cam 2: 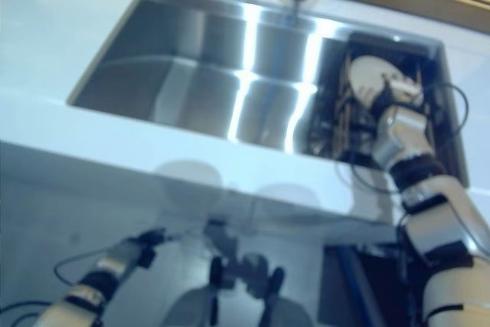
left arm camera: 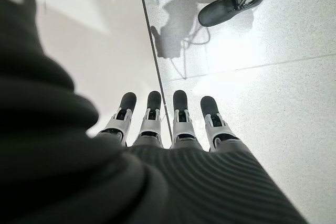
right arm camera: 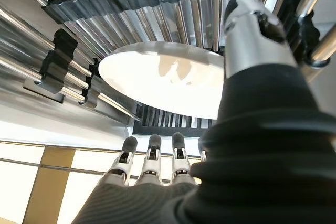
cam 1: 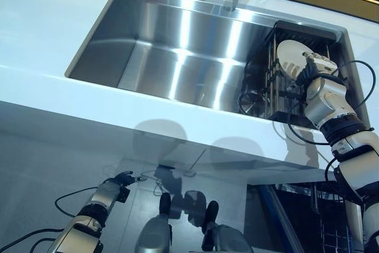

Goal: Take plates into dishwasher

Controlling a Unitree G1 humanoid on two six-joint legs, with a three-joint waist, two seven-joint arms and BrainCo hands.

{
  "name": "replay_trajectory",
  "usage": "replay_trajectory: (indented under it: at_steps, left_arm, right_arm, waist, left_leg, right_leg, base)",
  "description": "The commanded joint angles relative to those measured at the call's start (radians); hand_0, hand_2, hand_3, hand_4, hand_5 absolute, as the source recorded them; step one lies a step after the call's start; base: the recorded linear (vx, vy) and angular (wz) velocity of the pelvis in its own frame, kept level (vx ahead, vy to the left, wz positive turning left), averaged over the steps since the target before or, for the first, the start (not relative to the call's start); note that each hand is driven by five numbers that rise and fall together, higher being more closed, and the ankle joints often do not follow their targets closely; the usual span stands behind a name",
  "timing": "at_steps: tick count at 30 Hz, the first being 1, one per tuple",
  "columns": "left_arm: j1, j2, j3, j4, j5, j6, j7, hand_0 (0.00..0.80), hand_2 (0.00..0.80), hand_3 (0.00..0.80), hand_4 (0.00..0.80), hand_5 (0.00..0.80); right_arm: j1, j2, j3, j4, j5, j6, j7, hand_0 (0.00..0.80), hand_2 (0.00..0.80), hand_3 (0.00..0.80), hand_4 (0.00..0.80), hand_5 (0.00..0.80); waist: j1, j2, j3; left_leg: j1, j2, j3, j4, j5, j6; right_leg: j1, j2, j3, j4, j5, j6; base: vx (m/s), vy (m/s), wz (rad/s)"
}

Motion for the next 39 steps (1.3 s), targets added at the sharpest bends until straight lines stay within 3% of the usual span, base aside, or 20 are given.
replay_trajectory:
  at_steps: [1,14,23,39]
  left_arm:
    - [-0.039,0.005,-0.069,0.041,-0.004,-0.021,0.003,0.000,0.000,0.000,0.000,0.000]
    - [-0.068,0.023,-0.068,0.062,0.003,-0.026,0.011,0.000,0.000,0.000,0.000,0.000]
    - [-0.082,0.028,-0.068,0.081,0.030,-0.013,0.029,0.000,0.000,0.000,0.000,0.000]
    - [-0.067,0.037,-0.081,0.070,0.050,-0.016,0.038,0.000,0.000,0.000,0.000,0.000]
  right_arm:
    - [-0.096,-0.054,0.063,0.041,-0.039,-0.002,-0.014,0.000,0.000,0.000,0.000,0.000]
    - [-0.147,-0.025,0.083,0.102,0.012,0.005,-0.055,0.000,0.000,0.000,0.000,0.000]
    - [-0.152,-0.003,0.078,0.148,0.042,0.016,-0.095,0.000,0.000,0.000,0.000,0.000]
    - [-0.190,-0.028,0.078,0.193,0.083,0.003,-0.146,0.000,0.000,0.000,0.000,0.000]
  waist:
    - [0.031,0.033,-0.014]
    - [0.037,0.031,0.008]
    - [0.045,0.008,0.018]
    - [0.062,0.006,0.042]
  left_leg:
    - [-0.004,0.024,0.086,0.014,-0.062,-0.016]
    - [-0.029,0.039,0.079,0.030,-0.060,-0.021]
    - [-0.044,0.061,0.084,0.070,-0.069,-0.025]
    - [-0.091,0.076,0.051,0.130,-0.070,-0.037]
  right_leg:
    - [-0.055,0.051,0.023,0.110,-0.113,-0.006]
    - [-0.083,0.063,0.023,0.126,-0.120,-0.018]
    - [-0.085,0.071,0.018,0.148,-0.136,-0.031]
    - [-0.097,0.083,0.017,0.163,-0.143,-0.045]
  base:
    - [0.014,-0.033,0.01]
    - [0.018,-0.071,0.00]
    - [0.027,-0.114,0.00]
    - [0.013,-0.076,0.01]
